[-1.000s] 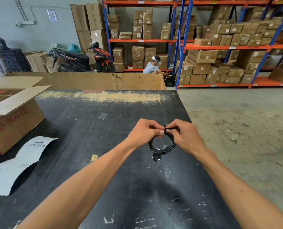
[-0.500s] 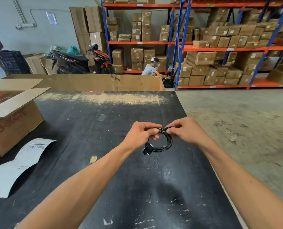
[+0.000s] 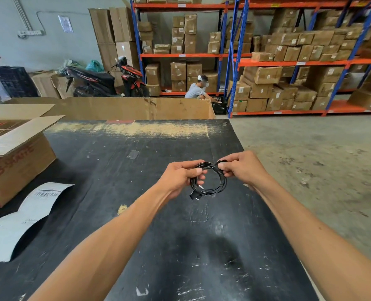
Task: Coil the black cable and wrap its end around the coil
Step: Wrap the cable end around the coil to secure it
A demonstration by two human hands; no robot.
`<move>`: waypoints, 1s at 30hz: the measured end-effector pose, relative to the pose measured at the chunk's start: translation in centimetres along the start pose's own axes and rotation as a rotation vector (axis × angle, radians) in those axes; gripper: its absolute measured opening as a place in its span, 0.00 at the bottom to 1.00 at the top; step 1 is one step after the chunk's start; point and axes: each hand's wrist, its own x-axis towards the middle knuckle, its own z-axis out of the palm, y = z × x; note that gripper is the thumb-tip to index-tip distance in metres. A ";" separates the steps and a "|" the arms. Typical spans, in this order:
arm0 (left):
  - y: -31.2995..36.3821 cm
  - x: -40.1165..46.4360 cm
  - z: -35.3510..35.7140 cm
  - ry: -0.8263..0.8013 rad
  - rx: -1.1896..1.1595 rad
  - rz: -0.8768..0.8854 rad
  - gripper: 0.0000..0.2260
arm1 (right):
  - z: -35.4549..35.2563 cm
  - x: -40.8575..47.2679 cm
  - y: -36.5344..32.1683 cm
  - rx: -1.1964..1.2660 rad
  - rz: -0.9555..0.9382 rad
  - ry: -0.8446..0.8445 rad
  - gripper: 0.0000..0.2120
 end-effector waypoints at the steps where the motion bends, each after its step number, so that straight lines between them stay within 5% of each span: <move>1: 0.1 0.1 -0.2 0.026 -0.007 -0.008 0.16 | 0.0 0.1 0.1 0.039 0.000 -0.018 0.06; 6: 0.4 0.3 -0.1 0.086 0.031 0.009 0.16 | 0.2 0.4 0.3 -0.011 -0.020 -0.138 0.06; 15: 0.2 0.2 0.0 0.049 0.325 -0.068 0.13 | 0.8 0.4 1.2 -0.383 -0.128 0.017 0.06; 19: -0.5 0.3 0.7 0.113 0.223 -0.104 0.14 | 0.4 0.0 2.6 -0.250 0.008 -0.080 0.18; 23: -1.9 0.6 2.0 0.128 0.175 -0.151 0.11 | -0.3 -0.5 5.2 -0.108 0.161 -0.048 0.11; 30: -6.4 1.5 5.3 0.106 0.553 -0.232 0.11 | -2.5 -2.8 9.9 -0.279 0.267 0.040 0.04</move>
